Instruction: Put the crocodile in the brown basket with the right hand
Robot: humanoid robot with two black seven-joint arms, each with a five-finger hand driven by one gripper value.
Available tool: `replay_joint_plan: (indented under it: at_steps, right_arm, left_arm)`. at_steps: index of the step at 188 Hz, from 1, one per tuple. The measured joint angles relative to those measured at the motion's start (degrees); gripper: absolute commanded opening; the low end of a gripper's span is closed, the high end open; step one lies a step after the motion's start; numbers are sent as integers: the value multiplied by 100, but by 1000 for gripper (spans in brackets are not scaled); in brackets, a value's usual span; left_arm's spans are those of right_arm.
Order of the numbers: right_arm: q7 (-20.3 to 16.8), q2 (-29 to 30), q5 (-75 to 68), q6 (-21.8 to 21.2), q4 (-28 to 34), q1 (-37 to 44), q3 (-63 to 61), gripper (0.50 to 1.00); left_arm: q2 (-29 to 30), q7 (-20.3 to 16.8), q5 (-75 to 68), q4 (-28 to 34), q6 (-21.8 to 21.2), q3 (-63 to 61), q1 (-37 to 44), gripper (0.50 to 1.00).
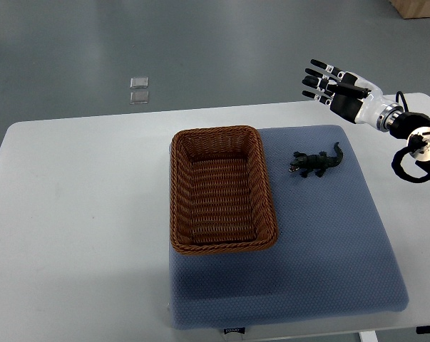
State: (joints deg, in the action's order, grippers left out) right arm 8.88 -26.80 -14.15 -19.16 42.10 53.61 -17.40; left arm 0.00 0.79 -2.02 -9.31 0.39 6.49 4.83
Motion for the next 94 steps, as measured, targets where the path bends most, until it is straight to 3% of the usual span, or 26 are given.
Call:
replay_joint_plan:
  at_steps: [94]
  right_arm:
    - [-8,5,208,43,0,12,9,932]
  left_arm:
    - [0,-3,0,-1,-39,-3,-66,1000]
